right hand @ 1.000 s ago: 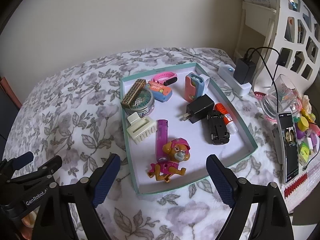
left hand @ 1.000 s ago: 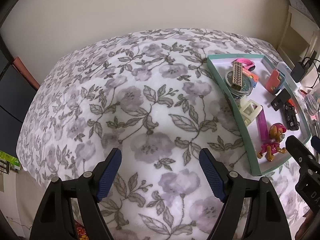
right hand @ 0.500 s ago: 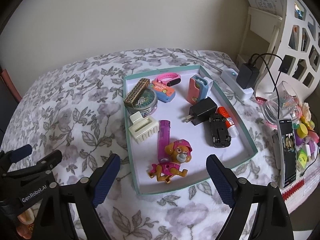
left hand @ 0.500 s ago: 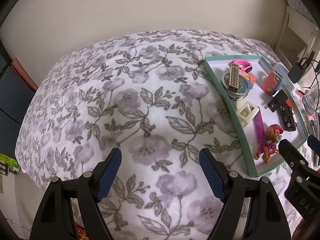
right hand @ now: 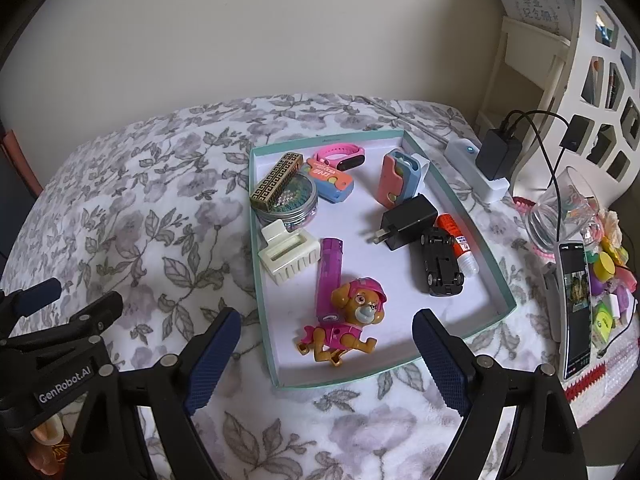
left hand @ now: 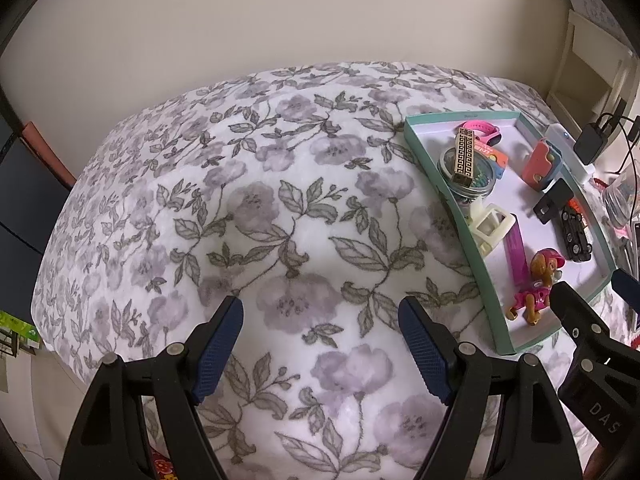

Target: Organize rigid objects

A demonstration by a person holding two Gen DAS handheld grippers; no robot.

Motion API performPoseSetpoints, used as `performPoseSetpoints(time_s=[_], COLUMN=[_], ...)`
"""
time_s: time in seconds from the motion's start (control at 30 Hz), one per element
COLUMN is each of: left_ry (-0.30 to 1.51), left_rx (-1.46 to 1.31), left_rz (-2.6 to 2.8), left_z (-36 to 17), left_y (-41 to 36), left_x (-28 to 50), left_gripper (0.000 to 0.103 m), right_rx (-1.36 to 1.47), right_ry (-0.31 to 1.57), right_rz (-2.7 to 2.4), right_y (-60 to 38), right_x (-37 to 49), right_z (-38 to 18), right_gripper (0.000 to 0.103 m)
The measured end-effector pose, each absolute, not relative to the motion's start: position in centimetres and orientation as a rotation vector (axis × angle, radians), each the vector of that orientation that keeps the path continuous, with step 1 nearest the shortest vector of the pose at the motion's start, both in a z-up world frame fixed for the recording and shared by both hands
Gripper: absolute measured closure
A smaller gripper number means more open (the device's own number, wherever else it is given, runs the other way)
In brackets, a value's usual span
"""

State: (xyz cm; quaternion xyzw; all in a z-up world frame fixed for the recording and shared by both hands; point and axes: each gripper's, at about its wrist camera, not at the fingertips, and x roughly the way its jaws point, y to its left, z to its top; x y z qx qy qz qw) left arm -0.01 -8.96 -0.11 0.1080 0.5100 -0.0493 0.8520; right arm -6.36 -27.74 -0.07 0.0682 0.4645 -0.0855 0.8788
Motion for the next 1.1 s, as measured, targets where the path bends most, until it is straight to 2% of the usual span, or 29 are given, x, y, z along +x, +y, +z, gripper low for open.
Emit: performPoseSetpoints(time_s=[1.1], left_ry=[1.062], left_rx=[0.258], left_rz=[-0.109], left_z=[-0.01], left_y=[-9.30], left_x=[-0.02], left_gripper=[0.022], right_rx=[0.126], right_ry=[0.993], right_rz=[-0.163], right_y=[-27.80], right_x=[-6.04], right_z=[-0.61], right_gripper=[0.013])
